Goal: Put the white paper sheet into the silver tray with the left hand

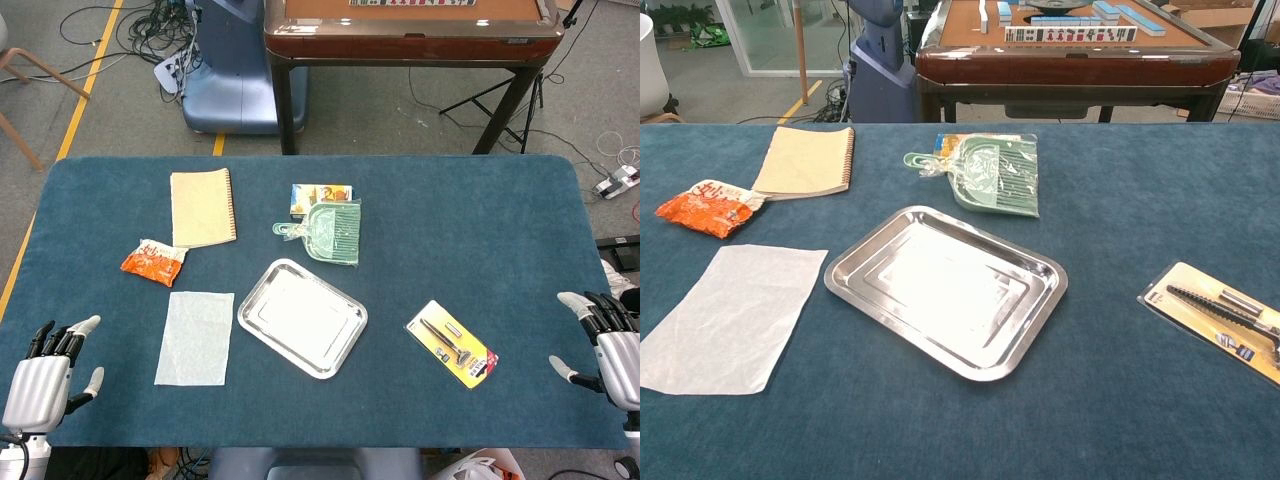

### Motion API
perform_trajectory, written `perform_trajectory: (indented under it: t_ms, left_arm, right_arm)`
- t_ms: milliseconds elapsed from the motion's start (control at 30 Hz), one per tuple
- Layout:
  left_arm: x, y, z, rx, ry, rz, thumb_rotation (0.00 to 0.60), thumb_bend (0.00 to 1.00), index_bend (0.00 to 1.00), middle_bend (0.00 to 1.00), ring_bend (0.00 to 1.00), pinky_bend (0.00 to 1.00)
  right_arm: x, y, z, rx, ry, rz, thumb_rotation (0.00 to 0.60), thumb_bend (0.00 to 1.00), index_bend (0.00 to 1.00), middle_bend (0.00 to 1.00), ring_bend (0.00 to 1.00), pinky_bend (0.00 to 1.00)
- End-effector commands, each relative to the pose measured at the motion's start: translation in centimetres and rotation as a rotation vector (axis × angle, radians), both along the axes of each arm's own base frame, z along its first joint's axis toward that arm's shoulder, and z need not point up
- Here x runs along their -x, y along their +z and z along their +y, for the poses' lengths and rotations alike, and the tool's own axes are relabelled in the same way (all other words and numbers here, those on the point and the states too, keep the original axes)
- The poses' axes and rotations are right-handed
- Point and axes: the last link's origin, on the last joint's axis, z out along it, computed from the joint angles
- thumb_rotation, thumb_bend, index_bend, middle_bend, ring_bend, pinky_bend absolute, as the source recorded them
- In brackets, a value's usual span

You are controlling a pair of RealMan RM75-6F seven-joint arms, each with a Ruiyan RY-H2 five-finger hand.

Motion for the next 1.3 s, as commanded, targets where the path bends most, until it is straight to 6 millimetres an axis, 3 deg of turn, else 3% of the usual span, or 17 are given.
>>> perform_trajectory:
  t_ms: [33,433,767,1100,1300]
  left_arm:
    - [0.1,0.0,0.0,0.001,0.001,0.002,0.600,0.33,0.17,0.21,0.19,0.06]
    - [0.0,-0.9,0.7,0.073,-0.033,0.016,0.600,0.33,0.17,0.21,0.19,0.06]
    - [0.1,-3.1,2.0,0.222,-0.111,0.071,0.600,0.33,0.18,0.21,0.19,0.06]
    - [1.8,-5.0,3.6,0.316,-0.135,0.102,0.600,0.33,0.17,0.21,0.18,0.06]
    - [3.2,-5.9,3.6,0.325,-0.161,0.117,0.600,0.24,0.14,0.19,0.16,0.06]
  right_arm:
    - [-0.1,-0.1,-0.2,-0.002,0.003,0.000,0.600,0.19,0.16,0.17,0.10,0.11]
    - [-0.6,1.3,-0.4,0.050,0.014,0.015,0.600,0.19,0.16,0.17,0.10,0.11]
    - [-0.9,1.7,-0.2,0.059,0.017,0.026,0.600,0.19,0.16,0.17,0.10,0.11]
    - [-0.9,1.6,0.0,0.051,0.010,0.028,0.600,0.19,0.16,0.17,0.10,0.11]
    - [-1.0,1.7,0.1,0.052,0.010,0.031,0.600,0.19,0.16,0.17,0.10,0.11]
